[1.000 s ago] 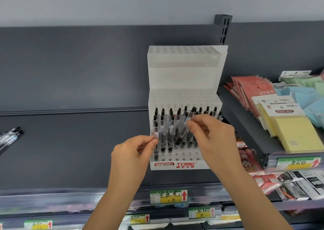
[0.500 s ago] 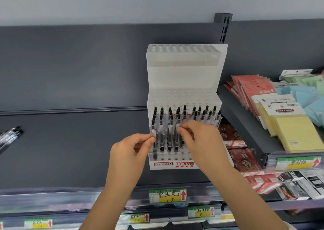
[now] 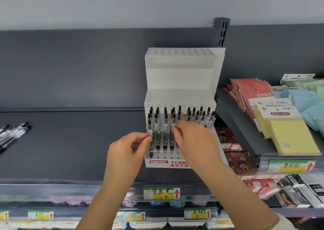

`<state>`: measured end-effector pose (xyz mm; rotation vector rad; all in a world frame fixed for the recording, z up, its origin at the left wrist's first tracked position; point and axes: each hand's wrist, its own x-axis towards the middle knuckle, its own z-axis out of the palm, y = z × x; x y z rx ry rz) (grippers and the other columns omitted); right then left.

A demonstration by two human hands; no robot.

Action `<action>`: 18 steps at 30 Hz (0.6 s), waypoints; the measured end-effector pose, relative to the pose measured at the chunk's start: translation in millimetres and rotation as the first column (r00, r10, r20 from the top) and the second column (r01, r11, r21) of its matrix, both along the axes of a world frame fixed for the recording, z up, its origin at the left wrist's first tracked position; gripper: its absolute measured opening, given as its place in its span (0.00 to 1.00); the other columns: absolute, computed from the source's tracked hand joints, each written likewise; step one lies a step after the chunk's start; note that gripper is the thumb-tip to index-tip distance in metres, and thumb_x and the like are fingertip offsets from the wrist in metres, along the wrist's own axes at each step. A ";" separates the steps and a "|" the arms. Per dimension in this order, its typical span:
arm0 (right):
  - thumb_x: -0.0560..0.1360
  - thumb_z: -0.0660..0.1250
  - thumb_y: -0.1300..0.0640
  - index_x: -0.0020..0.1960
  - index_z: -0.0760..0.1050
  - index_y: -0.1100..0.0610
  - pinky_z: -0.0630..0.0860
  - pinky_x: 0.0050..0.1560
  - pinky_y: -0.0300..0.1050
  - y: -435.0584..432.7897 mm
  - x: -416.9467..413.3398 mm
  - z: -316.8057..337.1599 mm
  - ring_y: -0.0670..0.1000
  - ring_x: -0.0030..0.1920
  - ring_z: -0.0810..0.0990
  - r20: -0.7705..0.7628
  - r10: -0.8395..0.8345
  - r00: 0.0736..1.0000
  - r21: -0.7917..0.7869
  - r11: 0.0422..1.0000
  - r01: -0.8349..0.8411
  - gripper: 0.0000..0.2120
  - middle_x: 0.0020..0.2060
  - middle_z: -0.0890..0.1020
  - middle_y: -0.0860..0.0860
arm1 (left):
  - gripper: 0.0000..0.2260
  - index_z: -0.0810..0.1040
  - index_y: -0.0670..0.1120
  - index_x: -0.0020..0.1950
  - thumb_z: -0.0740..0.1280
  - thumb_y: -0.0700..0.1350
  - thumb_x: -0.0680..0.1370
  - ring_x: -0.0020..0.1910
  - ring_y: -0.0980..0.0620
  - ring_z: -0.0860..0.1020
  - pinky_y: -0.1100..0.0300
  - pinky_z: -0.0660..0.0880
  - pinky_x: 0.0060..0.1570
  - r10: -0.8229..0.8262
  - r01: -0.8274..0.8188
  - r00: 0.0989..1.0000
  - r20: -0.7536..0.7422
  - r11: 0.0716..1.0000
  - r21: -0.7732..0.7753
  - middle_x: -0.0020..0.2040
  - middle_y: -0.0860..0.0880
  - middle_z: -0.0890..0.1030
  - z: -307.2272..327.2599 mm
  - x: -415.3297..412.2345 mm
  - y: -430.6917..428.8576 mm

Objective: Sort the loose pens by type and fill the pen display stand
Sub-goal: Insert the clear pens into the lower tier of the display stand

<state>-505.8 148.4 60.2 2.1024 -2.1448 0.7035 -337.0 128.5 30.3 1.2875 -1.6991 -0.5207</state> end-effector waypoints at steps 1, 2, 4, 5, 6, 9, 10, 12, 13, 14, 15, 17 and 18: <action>0.81 0.50 0.48 0.53 0.74 0.52 0.75 0.39 0.46 0.3 -0.9 -0.3 0.52 0.40 0.79 0.017 0.013 1.000 -0.006 1.000 -0.013 0.15 0.41 0.79 0.48 | 0.06 0.79 0.59 0.43 0.70 0.46 0.73 0.41 0.67 0.78 0.76 0.73 0.40 0.011 -0.012 1.000 0.007 1.000 0.007 0.38 0.64 0.80 0.4 -0.6 0.9; 0.81 0.51 0.47 0.52 0.74 0.52 0.76 0.39 0.47 0.6 -2.1 -0.8 0.52 0.40 0.79 0.032 0.023 0.999 -0.006 1.000 -0.023 0.15 0.41 0.79 0.48 | 0.05 0.80 0.58 0.44 0.70 0.47 0.74 0.41 0.67 0.78 0.76 0.73 0.39 0.025 -0.025 1.000 0.016 1.000 0.015 0.38 0.64 0.80 0.5 -0.8 1.5; 0.80 0.52 0.45 0.50 0.74 0.52 0.76 0.40 0.47 1.9 -5.6 -2.7 0.50 0.39 0.78 0.063 0.040 0.997 -0.021 0.999 -0.038 0.16 0.40 0.79 0.47 | 0.04 0.82 0.55 0.47 0.70 0.48 0.74 0.40 0.67 0.78 0.75 0.73 0.40 0.049 -0.050 0.998 0.047 0.999 0.022 0.38 0.64 0.80 1.1 -0.3 2.5; 0.80 0.52 0.44 0.47 0.74 0.52 0.76 0.39 0.46 2.6 -7.7 -4.5 0.49 0.37 0.77 0.079 0.043 0.996 -0.042 0.998 -0.040 0.16 0.38 0.78 0.47 | 0.05 0.82 0.54 0.48 0.70 0.49 0.74 0.40 0.66 0.79 0.74 0.73 0.40 0.057 -0.059 0.996 0.066 0.998 0.022 0.39 0.64 0.80 1.3 0.7 3.1; 0.80 0.53 0.44 0.44 0.73 0.51 0.74 0.37 0.44 3.8 -9.0 -6.4 0.48 0.35 0.76 0.089 0.043 0.995 -0.067 0.997 -0.037 0.16 0.35 0.76 0.46 | 0.06 0.83 0.54 0.49 0.70 0.50 0.73 0.39 0.65 0.79 0.71 0.74 0.41 0.066 -0.068 0.994 0.084 0.997 0.023 0.39 0.64 0.80 1.2 2.7 4.1; 0.79 0.56 0.45 0.38 0.71 0.51 0.67 0.30 0.40 9.9 -6.3 -14.2 0.45 0.30 0.72 0.125 0.048 0.991 -0.152 0.988 -0.029 0.15 0.30 0.74 0.45 | 0.08 0.83 0.53 0.50 0.70 0.52 0.73 0.40 0.63 0.79 0.63 0.78 0.44 0.103 -0.106 0.985 0.137 0.994 0.014 0.41 0.62 0.81 -2.4 15.3 8.0; 0.79 0.57 0.46 0.37 0.71 0.51 0.64 0.28 0.38 12.9 -1.9 -17.1 0.45 0.29 0.71 0.149 0.062 0.987 -0.166 0.985 -0.037 0.14 0.30 0.73 0.45 | 0.08 0.83 0.53 0.50 0.70 0.52 0.73 0.40 0.62 0.79 0.60 0.79 0.44 0.121 -0.124 0.979 0.162 0.992 0.010 0.42 0.61 0.82 -4.7 22.3 9.2; 0.78 0.59 0.47 0.37 0.72 0.50 0.65 0.28 0.35 20.7 12.9 -21.5 0.44 0.28 0.72 0.194 0.126 0.973 -0.203 0.975 -0.086 0.13 0.30 0.74 0.45 | 0.07 0.83 0.53 0.49 0.70 0.51 0.73 0.40 0.60 0.80 0.55 0.79 0.44 0.155 -0.157 0.967 0.203 0.988 -0.006 0.42 0.60 0.82 -8.5 40.8 10.8; 0.77 0.59 0.47 0.38 0.74 0.50 0.68 0.29 0.35 24.0 22.9 -23.3 0.44 0.29 0.73 0.215 0.170 0.962 -0.220 0.968 -0.122 0.12 0.30 0.75 0.44 | 0.06 0.83 0.53 0.48 0.70 0.51 0.73 0.39 0.59 0.80 0.54 0.79 0.43 0.173 -0.173 0.961 0.216 0.985 -0.021 0.41 0.60 0.82 -9.8 52.0 10.9; 0.77 0.60 0.46 0.40 0.76 0.50 0.71 0.30 0.37 26.8 34.2 -24.7 0.44 0.31 0.75 0.236 0.212 0.948 -0.217 0.963 -0.161 0.12 0.31 0.77 0.44 | 0.05 0.83 0.52 0.48 0.70 0.50 0.73 0.39 0.58 0.80 0.53 0.80 0.42 0.194 -0.191 0.954 0.228 0.981 -0.035 0.41 0.60 0.82 -10.8 64.4 10.6; 0.77 0.60 0.45 0.42 0.77 0.49 0.74 0.31 0.40 28.7 47.1 -26.1 0.44 0.32 0.76 0.242 0.244 0.939 -0.201 0.959 -0.198 0.11 0.33 0.78 0.43 | 0.05 0.83 0.52 0.47 0.70 0.49 0.74 0.40 0.58 0.80 0.53 0.80 0.42 0.217 -0.211 0.947 0.238 0.976 -0.048 0.40 0.60 0.81 -11.2 78.0 10.2; 0.76 0.62 0.46 0.46 0.78 0.49 0.77 0.31 0.43 27.3 73.8 -30.1 0.43 0.33 0.77 0.185 0.296 0.937 -0.199 0.945 -0.259 0.09 0.35 0.79 0.42 | 0.04 0.83 0.51 0.47 0.70 0.47 0.74 0.40 0.58 0.80 0.54 0.80 0.41 0.263 -0.255 0.930 0.257 0.965 -0.068 0.40 0.59 0.81 -11.9 109.6 9.2; 0.76 0.62 0.45 0.48 0.78 0.49 0.77 0.32 0.43 24.2 87.9 -31.7 0.43 0.34 0.78 0.146 0.313 0.939 -0.183 0.941 -0.285 0.09 0.36 0.78 0.42 | 0.04 0.83 0.50 0.47 0.70 0.47 0.74 0.39 0.57 0.80 0.54 0.80 0.40 0.284 -0.272 0.921 0.268 0.959 -0.081 0.41 0.58 0.81 -12.0 127.7 8.8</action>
